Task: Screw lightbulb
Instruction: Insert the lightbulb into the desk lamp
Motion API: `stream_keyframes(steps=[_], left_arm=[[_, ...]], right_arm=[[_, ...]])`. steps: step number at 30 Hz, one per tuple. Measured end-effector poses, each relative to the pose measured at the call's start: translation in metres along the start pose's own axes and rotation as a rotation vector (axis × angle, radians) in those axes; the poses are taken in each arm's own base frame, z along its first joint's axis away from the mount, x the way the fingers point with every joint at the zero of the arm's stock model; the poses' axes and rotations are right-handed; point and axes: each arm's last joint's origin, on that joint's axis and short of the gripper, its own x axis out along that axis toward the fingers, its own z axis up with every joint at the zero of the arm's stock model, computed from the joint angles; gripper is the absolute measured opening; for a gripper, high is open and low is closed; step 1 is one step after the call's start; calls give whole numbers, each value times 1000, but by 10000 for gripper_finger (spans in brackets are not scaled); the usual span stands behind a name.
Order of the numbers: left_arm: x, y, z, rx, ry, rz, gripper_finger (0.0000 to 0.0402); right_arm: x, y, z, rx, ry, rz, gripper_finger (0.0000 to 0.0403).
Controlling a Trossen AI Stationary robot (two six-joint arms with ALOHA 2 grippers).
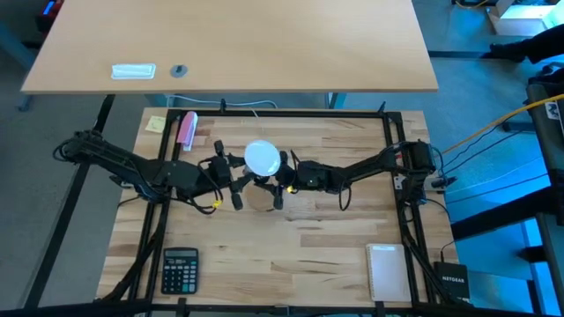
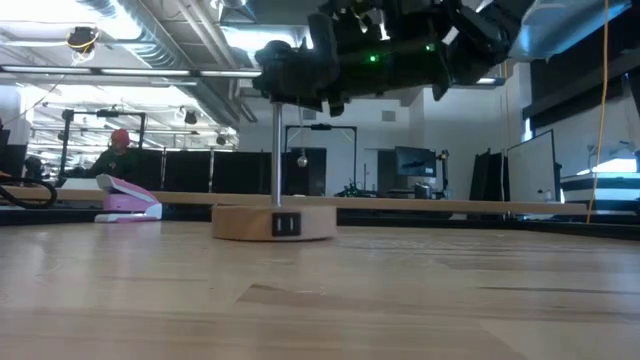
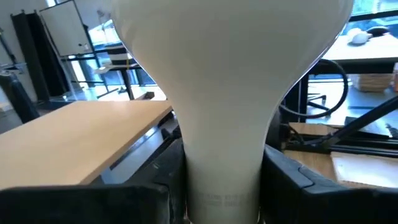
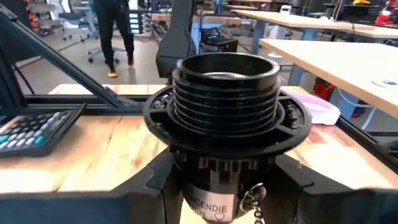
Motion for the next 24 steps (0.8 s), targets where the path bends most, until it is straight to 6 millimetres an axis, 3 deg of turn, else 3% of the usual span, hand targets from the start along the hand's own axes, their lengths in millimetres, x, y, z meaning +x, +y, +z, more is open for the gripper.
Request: stream_keyframes(steps=[4, 9, 12, 15, 19, 24], left_arm=[[2, -3, -3, 13, 12, -15, 131], [2, -3, -3, 15, 14, -17, 131], [1, -3, -3, 16, 15, -18, 131], [1, -3, -3, 15, 14, -18, 131], [1, -3, -2, 11, 10, -17, 131], [2, -1, 3, 15, -34, -9, 131]], right_arm=[[0, 0, -2, -2, 24, -3, 157], [-3, -1, -4, -17, 96, -3, 282], [-15, -2, 21, -16, 84, 2, 350], [-35, -5, 48, -17, 114, 3, 388], [-70, -9, 86, -42, 104, 4, 385], [-108, -14, 136, -55, -110, -3, 368]])
